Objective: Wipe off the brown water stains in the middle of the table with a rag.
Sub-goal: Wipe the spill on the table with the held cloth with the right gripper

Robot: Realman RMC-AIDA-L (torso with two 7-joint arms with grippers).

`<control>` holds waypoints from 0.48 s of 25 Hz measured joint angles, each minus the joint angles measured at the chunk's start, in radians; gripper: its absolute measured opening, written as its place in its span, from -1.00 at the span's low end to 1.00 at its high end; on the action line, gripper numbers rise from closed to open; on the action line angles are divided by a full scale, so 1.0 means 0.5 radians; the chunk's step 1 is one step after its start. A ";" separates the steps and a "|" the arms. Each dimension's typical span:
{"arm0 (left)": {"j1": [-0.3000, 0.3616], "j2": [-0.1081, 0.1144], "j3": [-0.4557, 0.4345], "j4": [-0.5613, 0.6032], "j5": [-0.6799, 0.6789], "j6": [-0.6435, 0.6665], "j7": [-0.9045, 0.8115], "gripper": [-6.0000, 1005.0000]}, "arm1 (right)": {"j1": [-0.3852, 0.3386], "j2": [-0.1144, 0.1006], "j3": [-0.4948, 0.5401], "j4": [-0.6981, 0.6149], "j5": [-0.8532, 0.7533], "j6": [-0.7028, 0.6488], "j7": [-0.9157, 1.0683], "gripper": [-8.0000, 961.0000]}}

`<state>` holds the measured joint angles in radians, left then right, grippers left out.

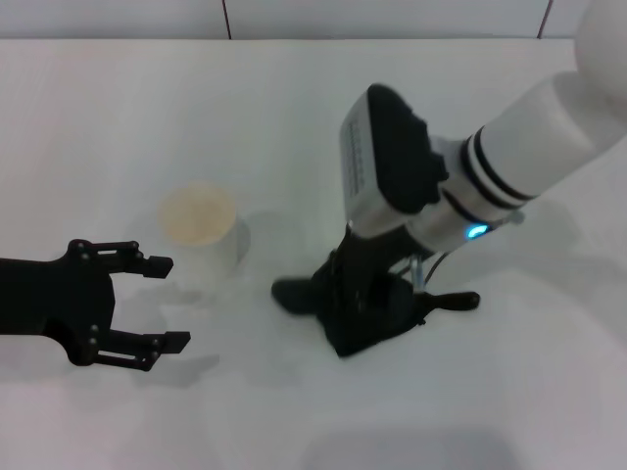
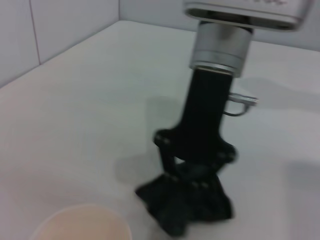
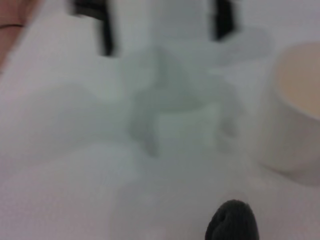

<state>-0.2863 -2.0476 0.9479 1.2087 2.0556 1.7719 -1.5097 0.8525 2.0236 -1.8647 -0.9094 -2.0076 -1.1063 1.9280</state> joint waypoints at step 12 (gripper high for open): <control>0.019 -0.013 0.000 -0.008 0.000 -0.001 0.005 0.75 | -0.010 0.002 0.258 0.076 -0.233 0.063 -0.065 -0.81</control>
<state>-0.2767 -2.0540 0.9478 1.2045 2.0556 1.7715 -1.5071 0.8475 2.0246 -1.7359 -0.8714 -2.1239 -1.0748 1.8958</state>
